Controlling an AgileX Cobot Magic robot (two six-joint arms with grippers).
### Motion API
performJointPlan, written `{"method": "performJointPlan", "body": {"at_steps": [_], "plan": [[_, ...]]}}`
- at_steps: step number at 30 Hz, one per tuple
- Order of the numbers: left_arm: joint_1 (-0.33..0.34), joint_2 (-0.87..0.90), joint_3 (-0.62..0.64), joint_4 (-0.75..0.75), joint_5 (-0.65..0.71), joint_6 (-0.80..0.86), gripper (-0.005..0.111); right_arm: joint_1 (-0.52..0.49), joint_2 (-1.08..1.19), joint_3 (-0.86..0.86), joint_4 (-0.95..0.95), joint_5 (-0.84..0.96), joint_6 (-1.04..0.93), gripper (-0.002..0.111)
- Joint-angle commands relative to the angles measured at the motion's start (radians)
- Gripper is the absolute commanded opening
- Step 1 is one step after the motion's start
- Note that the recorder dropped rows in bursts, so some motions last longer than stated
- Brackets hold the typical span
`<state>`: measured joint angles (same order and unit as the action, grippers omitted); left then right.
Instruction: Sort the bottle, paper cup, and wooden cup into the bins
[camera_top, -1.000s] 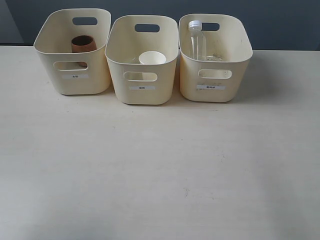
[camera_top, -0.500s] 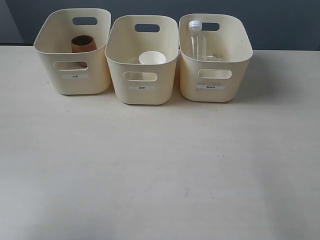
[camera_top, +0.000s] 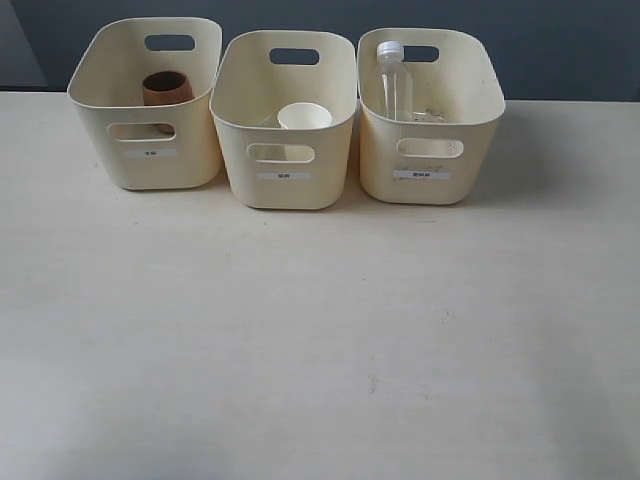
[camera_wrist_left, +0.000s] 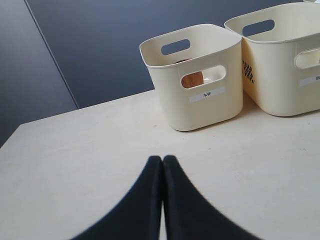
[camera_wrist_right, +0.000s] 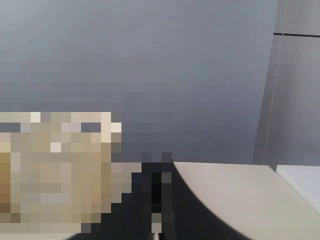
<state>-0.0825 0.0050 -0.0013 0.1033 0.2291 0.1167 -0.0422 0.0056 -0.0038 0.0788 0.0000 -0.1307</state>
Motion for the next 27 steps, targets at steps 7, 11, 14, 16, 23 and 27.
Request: {"method": "performJointPlan", "body": {"at_steps": [7, 11, 14, 16, 23, 27], "plan": [[0.003, -0.005, 0.001, 0.003, -0.005, -0.002, 0.0, -0.008, -0.006, 0.004, -0.067, 0.093, -0.009, -0.001], [0.003, -0.005, 0.001, 0.003, -0.005, -0.002, 0.0, -0.008, -0.006, 0.004, -0.067, 0.125, -0.009, -0.001], [0.003, -0.005, 0.001, 0.003, -0.005, -0.002, 0.0, -0.008, -0.006, 0.004, -0.067, 0.124, -0.007, -0.001], [0.003, -0.005, 0.001, 0.003, -0.005, -0.002, 0.0, -0.008, -0.006, 0.004, -0.067, 0.114, -0.007, -0.001], [0.003, -0.005, 0.001, 0.003, -0.003, -0.002, 0.0, -0.008, -0.006, 0.004, -0.067, 0.138, -0.007, -0.001], [0.003, -0.005, 0.001, 0.003, -0.003, -0.002, 0.0, -0.008, -0.006, 0.004, -0.052, 0.144, -0.007, -0.001]]}}
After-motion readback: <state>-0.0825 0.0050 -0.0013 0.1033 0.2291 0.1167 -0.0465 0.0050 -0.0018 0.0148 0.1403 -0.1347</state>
